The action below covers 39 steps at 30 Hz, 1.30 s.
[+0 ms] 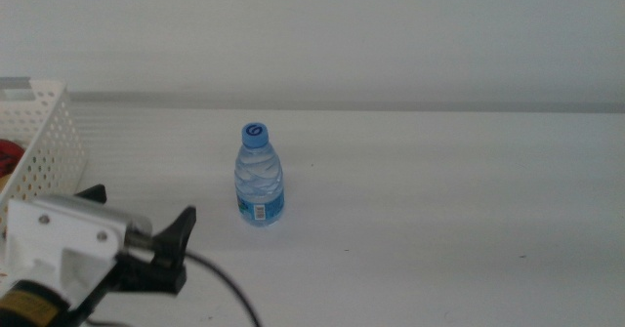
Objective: Use arms to grab the bottles and put them into the dustbin to the left of the table.
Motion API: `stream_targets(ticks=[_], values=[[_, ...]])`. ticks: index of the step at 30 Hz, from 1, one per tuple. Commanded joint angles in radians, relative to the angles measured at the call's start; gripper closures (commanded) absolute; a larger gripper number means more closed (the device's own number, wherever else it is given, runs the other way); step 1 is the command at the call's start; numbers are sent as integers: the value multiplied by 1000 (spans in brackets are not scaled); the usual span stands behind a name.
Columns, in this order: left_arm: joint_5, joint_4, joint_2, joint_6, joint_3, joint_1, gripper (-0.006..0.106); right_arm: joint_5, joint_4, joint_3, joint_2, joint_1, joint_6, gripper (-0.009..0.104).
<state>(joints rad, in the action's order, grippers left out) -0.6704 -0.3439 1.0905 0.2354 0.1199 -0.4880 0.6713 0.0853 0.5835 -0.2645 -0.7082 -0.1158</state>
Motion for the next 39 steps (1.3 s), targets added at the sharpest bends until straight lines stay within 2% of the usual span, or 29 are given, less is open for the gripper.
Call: stream_targets(ticks=[1, 3, 12, 18, 33, 39], values=[[-223, 1, 151, -172, 16, 1, 7, -19, 0, -5, 6, 1, -4, 9], [-301, 5, 260, -262, 41, 1, 7, -19, 0, -5, 6, 1, -4, 9], [-444, 197, 585, -315, 124, -2, 7, -19, 0, -5, 6, 1, -4, 9], [-542, 255, 694, -348, 137, -2, 7, -19, 0, -5, 6, 1, -4, 9], [-253, 255, 736, -345, 358, -2, 7, -19, 0, -5, 6, 1, -4, 9], [-257, 226, 789, -345, 411, -2, 7, -19, 0, -5, 6, 1, -4, 9]])
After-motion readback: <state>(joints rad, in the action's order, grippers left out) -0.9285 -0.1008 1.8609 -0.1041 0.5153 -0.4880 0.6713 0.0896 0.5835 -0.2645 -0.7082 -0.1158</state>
